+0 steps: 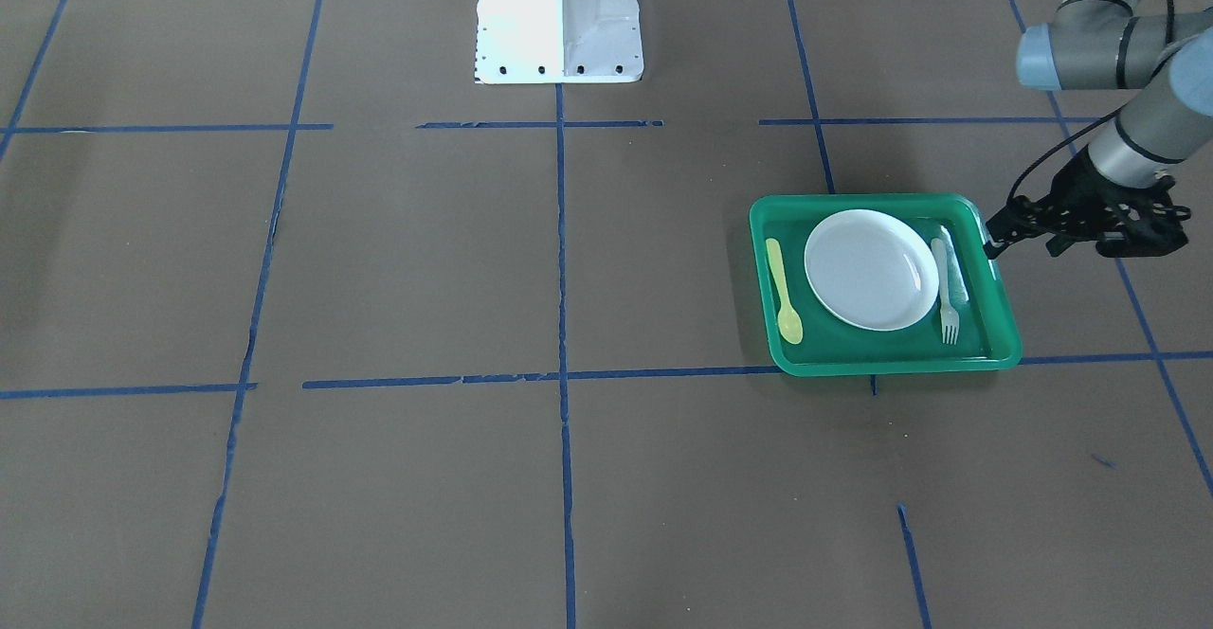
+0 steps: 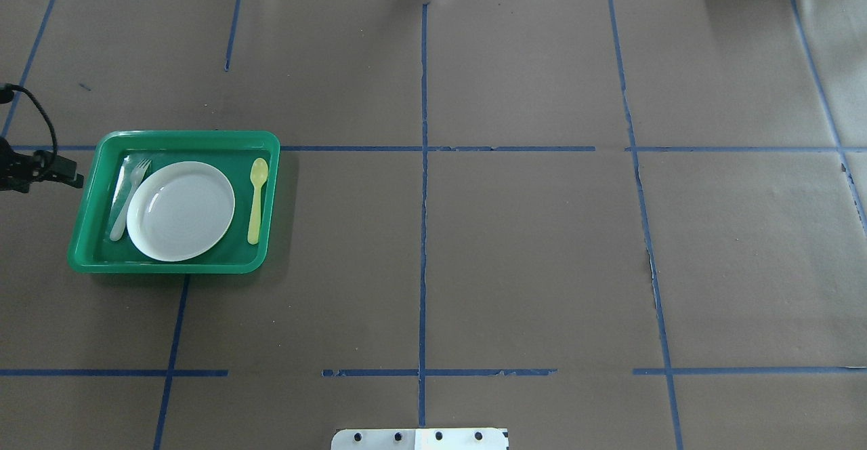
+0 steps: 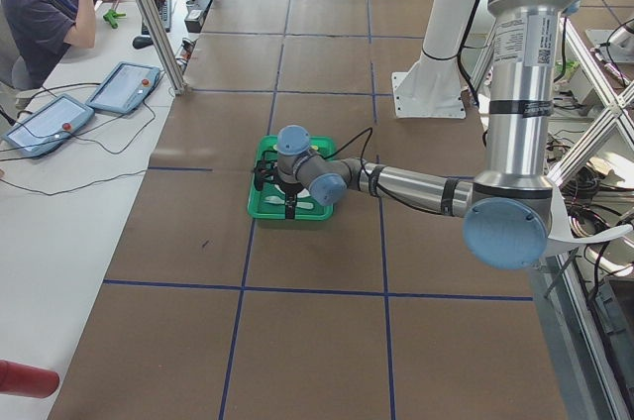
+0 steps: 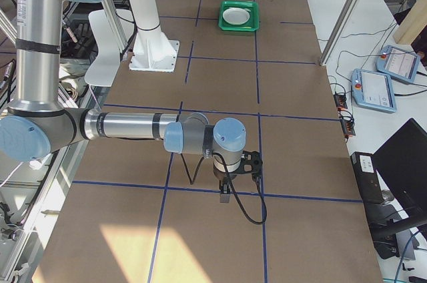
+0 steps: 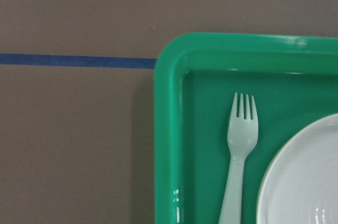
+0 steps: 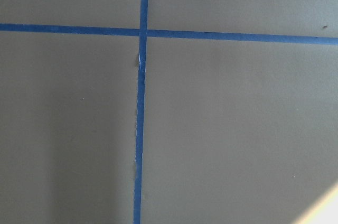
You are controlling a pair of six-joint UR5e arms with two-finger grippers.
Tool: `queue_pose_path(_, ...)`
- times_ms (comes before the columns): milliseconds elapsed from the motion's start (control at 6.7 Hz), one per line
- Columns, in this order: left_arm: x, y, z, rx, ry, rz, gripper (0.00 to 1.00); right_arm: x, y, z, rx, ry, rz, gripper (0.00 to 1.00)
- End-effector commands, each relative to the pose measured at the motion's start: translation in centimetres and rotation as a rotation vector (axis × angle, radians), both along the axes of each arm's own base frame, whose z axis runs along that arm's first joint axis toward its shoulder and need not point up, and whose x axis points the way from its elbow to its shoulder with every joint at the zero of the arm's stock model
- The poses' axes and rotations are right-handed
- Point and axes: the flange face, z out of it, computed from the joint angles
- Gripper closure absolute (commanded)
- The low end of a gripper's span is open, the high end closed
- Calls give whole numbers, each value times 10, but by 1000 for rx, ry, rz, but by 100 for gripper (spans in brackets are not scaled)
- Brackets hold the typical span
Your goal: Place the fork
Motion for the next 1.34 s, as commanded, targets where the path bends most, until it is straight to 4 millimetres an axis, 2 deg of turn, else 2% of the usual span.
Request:
queue_pose_path(0,-83,-5,23,64,-41,6,0,0,0,0,0,0,0,0)
queue_pose_path(448,-208,-6,56,97,-180,145,0,0,0,0,0,0,0,0)
queue_pose_path(597,-236,1,62,95,-189,148,0,0,0,-1,1,0,0,0)
queue_pose_path(746,-245,7,68,76,-182,142,0,0,0,-1,1,0,0,0)
queue_pose_path(896,-245,13,72,67,-178,143,0,0,0,0,0,0,0,0)
queue_pose_path(1194,-244,7,71,67,-177,141,0,0,0,0,0,0,0,0)
